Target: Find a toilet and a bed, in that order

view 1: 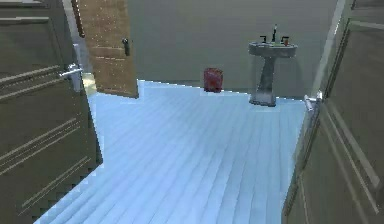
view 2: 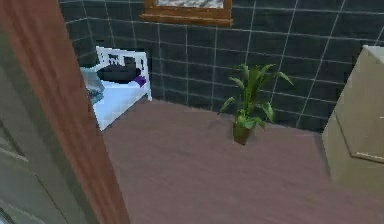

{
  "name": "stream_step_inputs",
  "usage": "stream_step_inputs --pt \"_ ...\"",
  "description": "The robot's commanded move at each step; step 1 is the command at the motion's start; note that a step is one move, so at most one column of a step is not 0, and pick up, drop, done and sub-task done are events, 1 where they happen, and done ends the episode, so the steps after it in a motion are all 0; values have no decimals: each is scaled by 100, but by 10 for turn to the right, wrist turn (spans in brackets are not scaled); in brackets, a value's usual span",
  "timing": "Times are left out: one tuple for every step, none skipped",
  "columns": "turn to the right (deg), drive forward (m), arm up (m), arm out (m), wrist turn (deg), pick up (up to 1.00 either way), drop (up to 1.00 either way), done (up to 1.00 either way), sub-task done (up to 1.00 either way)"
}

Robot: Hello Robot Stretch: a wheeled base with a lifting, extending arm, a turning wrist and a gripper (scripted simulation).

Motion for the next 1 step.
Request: stream_step_inputs --pt "0 85 0 0 0 0 0 0 0"
